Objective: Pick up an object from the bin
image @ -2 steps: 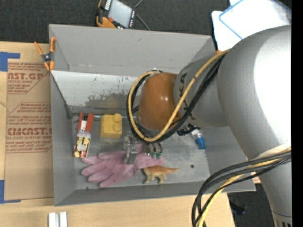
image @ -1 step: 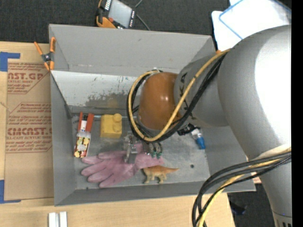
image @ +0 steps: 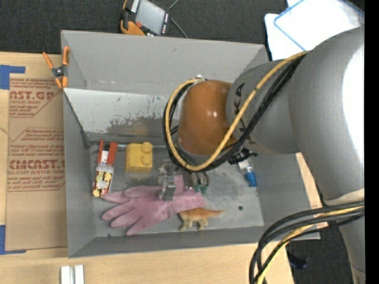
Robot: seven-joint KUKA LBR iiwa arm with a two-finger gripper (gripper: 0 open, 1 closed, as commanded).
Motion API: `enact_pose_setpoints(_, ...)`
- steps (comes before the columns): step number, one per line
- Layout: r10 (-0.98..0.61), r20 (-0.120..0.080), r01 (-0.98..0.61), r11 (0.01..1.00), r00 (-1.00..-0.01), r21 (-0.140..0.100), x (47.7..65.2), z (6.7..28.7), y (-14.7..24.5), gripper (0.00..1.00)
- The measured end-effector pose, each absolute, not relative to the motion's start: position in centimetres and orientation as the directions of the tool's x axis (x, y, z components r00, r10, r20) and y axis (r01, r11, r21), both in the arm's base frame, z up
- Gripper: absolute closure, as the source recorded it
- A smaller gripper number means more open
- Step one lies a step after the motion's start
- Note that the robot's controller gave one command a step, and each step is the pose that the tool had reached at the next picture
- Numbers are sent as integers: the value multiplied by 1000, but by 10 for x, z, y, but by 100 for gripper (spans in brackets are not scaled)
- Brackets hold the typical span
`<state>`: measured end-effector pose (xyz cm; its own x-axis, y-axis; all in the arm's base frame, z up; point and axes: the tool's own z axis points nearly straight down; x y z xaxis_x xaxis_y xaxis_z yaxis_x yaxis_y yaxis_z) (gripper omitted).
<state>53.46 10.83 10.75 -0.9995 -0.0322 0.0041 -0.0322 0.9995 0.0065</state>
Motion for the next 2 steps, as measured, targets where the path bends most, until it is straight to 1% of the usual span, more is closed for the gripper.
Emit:
enact_pose_setpoints(1,-32,1,-32,999,-999,8,536,139,109,100)
enact_pose_setpoints(2,-32,-5,-32,999,-999,9,537,144,109,100)
